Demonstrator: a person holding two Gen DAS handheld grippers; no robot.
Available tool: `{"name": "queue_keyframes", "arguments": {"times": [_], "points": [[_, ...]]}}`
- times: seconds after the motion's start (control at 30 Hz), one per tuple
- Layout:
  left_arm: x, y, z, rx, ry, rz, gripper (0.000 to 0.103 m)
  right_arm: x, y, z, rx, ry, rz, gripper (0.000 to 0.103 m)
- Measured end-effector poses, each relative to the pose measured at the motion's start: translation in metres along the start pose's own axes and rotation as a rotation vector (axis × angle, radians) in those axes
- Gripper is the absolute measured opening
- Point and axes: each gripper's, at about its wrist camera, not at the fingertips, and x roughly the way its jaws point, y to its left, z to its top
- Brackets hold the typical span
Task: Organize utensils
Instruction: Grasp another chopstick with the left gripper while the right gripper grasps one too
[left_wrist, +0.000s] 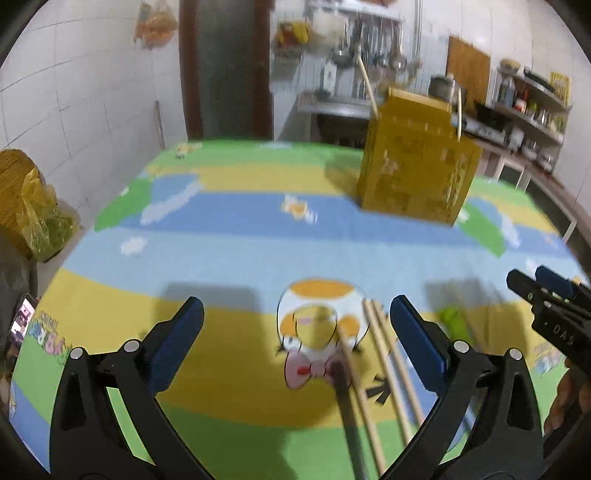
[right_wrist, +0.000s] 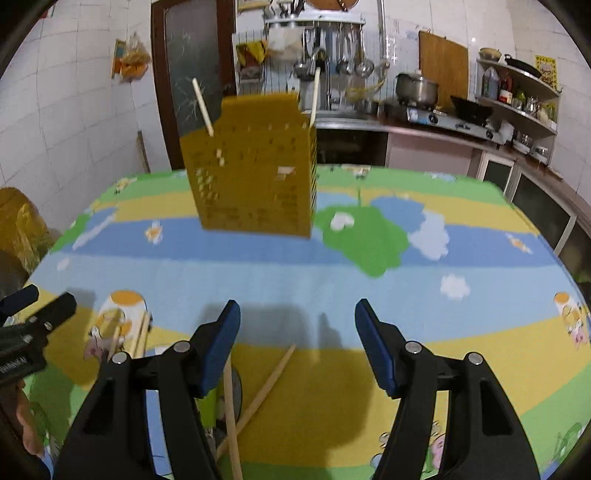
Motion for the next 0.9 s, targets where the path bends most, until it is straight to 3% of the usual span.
{"name": "queue_keyframes", "arguments": {"times": [0.37, 0.5, 0.73, 0.87, 0.9], "points": [[0.021, -0.017, -0.022, 0.058, 0.081, 0.021, 0.098, 0.021, 0.021, -0.018, -0.05, 0.097, 0.054, 0.064], [0.029, -0.022, -0.027, 0.064, 0.115, 0.02, 0.098, 0.032, 0.026, -0.023, -0.076, 0.139, 0.035, 0.063], [0.039, -0.023, -0.026, 0.018, 0.149, -0.006, 0.097, 0.045, 0.027, -0.019, -0.074, 0.182, 0.038, 0.063], [0.043, -0.021, -0.026, -0.009, 0.167, -0.022, 0.088, 0.05, 0.028, -0.015, -0.072, 0.185, 0.035, 0.055], [0.044, -0.02, -0.026, -0.011, 0.168, -0.021, 0.081, 0.051, 0.029, -0.014, -0.078, 0.185, 0.034, 0.053]]}}
